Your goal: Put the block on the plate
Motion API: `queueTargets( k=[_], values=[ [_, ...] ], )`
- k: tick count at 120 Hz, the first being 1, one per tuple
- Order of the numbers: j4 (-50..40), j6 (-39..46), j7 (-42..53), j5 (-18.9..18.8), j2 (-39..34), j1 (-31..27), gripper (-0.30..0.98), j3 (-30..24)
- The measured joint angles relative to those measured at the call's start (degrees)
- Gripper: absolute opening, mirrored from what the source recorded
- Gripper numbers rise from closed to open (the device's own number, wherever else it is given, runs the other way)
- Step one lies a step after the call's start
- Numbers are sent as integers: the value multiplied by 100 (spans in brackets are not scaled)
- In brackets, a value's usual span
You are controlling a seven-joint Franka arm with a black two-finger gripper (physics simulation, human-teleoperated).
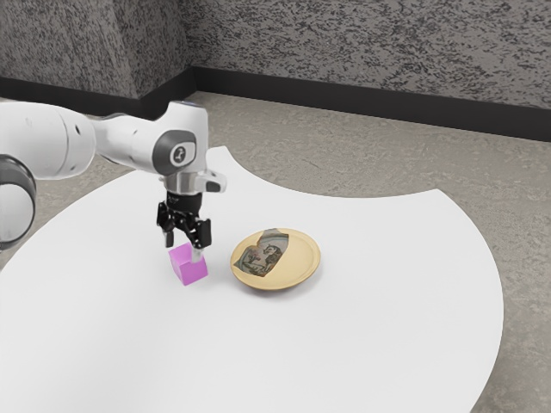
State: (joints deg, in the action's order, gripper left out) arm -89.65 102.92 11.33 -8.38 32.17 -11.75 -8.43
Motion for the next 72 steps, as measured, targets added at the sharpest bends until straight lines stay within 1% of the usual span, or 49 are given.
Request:
queueTargets(
  k=[19,48,58,72],
  values=[
    [-10,364,199,51,139,-103,69,17],
    [-105,700,553,83,248,-157,68,20],
    [-157,798,696,87,234,-157,63,23],
    [-217,935,917,85,216,-160,52,26]
  ],
)
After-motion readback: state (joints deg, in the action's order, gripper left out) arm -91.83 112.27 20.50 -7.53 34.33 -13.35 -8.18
